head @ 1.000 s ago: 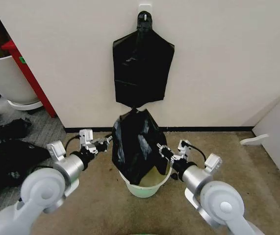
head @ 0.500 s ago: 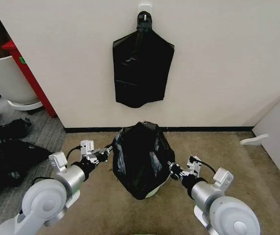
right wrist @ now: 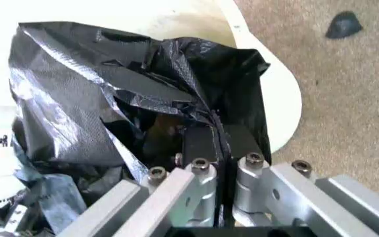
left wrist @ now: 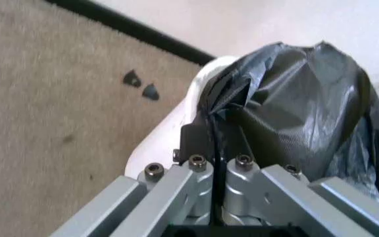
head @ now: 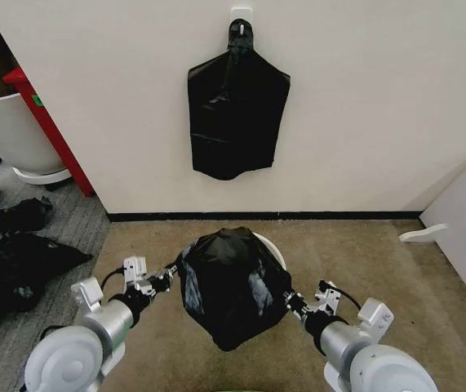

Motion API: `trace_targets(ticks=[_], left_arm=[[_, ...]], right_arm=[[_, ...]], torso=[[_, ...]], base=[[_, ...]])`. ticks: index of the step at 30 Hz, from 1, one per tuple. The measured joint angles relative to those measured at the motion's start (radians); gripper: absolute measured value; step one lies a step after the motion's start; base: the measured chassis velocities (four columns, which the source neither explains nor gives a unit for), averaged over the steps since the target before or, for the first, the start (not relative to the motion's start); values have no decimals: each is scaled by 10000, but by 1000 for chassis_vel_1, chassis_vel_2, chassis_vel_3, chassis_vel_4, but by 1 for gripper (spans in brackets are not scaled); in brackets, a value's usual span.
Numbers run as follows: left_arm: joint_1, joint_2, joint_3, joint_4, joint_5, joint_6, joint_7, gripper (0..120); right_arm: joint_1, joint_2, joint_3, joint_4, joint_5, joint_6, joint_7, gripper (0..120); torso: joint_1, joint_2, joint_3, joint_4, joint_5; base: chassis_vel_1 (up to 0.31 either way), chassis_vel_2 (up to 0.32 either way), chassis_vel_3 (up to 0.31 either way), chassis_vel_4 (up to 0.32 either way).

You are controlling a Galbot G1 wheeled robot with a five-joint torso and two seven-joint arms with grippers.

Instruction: Place the garbage bag over the trash bin.

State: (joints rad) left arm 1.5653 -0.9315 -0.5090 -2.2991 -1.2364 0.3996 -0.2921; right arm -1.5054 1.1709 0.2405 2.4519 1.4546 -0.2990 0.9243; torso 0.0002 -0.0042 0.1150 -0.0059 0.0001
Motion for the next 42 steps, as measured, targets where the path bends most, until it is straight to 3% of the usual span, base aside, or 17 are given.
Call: trace_targets(ticks=[18,27,42], left_arm=[[-261,-320,1083,1320,1084,-648,462,0],[-561,-302,1287,1547,1150,-779,502,0],[-1005,-365,1630,2094,1395,-1215,783,0]], right_arm=[[-403,386,316,-974,-437,-128,-391,0],[-329,388,507,-1628,-781,-14,-754,0],[72,504,536,-2677,-1507,510,-2211,0]], torso=[[0,0,0,0,0],[0,0,0,0,1],[0,0,1,0,-1]], base=[[0,0,0,0],[0,0,0,0],[0,0,0,0]])
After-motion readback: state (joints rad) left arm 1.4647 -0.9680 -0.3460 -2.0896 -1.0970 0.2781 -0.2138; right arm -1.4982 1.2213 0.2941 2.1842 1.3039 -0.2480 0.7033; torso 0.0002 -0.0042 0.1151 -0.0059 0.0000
